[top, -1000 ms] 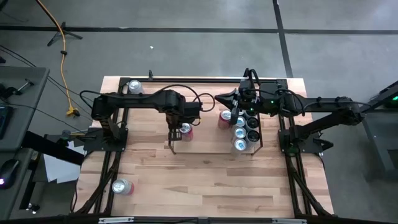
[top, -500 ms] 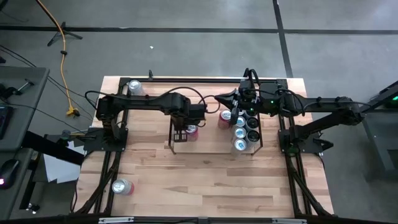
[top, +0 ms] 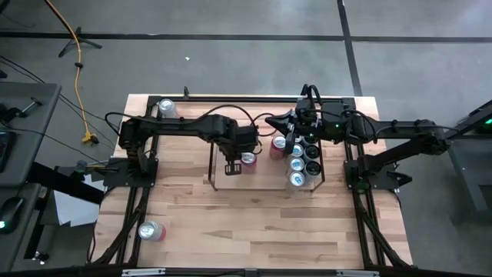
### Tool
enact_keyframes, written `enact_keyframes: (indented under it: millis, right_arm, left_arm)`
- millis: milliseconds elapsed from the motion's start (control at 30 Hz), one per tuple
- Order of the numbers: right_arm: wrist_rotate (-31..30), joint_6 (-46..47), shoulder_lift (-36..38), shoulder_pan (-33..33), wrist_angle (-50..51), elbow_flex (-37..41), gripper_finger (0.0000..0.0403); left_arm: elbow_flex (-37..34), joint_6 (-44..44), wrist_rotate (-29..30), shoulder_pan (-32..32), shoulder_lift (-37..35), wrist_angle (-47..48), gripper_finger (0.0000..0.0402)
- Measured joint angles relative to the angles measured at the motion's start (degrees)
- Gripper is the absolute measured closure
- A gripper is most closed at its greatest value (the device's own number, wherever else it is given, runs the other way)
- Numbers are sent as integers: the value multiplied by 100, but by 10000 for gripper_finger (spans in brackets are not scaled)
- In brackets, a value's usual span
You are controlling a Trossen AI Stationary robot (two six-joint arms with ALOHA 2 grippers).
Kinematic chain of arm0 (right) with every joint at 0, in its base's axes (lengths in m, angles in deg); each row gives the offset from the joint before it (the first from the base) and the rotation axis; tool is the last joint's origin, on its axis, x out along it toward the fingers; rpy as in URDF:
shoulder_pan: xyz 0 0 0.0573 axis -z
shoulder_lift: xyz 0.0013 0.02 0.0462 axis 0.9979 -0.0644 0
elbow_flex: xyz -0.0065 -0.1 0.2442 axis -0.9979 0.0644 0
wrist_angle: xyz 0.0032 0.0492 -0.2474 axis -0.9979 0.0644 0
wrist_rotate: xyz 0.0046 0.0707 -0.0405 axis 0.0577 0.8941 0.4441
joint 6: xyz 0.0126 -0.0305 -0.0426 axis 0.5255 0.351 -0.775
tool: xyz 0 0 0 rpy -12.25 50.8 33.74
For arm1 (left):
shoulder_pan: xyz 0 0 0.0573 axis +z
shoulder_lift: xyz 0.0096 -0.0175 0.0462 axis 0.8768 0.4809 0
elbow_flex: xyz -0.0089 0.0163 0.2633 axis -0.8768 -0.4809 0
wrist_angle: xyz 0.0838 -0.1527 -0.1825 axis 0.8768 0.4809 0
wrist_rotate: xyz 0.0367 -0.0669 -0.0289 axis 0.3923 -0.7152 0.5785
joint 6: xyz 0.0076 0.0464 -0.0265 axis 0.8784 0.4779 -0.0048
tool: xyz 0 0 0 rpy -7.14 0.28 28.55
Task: Place canned beverage on shelf
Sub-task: Put the red soda can on the shelf aligned with the other red soda can
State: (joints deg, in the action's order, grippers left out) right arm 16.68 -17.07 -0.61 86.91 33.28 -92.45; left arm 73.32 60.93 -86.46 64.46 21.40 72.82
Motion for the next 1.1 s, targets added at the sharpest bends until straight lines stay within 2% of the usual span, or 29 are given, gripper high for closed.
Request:
enact_keyframes:
  millis: [267,533,800,1000,1100]
  right_arm:
    - [29,-173,0,0,-223,-2,402]
    - [36,-258,1,0,-341,-1,402]
    - [205,-258,7,0,-404,-1,402]
    - [366,-290,26,-2,-443,0,402]
    - [376,-343,28,-2,-458,0,402]
  left_arm:
    - [0,-146,-2,-31,6,-444,401]
    - [0,-352,66,-70,353,-1003,401]
    - [-4,-356,602,-146,749,-1184,401]
    - [-4,-353,1398,-198,744,-1202,401]
    - [0,-349,1554,-210,695,-1255,401]
